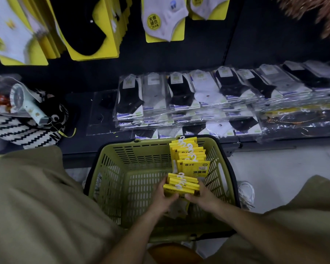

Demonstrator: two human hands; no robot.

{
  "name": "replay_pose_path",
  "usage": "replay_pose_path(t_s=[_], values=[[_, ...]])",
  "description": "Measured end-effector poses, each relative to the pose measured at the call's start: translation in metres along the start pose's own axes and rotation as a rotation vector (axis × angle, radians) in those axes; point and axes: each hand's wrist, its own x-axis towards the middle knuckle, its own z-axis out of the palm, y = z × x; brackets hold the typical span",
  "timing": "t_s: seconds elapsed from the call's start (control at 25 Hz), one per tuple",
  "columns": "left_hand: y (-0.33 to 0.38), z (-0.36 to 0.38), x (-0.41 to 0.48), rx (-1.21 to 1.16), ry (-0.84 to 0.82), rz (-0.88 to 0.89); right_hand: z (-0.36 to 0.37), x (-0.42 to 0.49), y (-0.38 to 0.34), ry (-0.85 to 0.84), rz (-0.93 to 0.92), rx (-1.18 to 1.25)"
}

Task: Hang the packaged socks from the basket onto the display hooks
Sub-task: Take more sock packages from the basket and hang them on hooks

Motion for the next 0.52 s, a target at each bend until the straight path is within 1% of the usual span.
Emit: replay_pose_path(t_s=[0.08,0.2,0.24,0.32,0.44,0.52], values=[[-0.006,0.001,-0.004,0.14,0.048,0.053,0.009,0.0,0.002,-0.018,-0.023,-0.109],[-0.012,0.003,-0.01,0.156,-0.008,0.122,0.016,0.003,0.004,-0.024,-0.062,-0.194],[-0.012,0.003,-0.01,0.144,-0.004,0.122,0.017,0.005,0.002,0.003,-0.077,-0.225],[-0.006,-0.002,-0.008,0.106,0.062,0.136,0.017,0.008,-0.007,0.057,-0.131,-0.235],[0.015,-0.017,-0.004,-0.073,0.128,0.137,0.012,0.014,-0.038,0.079,-0.233,-0.17],[0.034,-0.033,-0.002,-0.15,0.163,0.175,0.01,0.018,-0.065,0.134,-0.279,-0.13]])
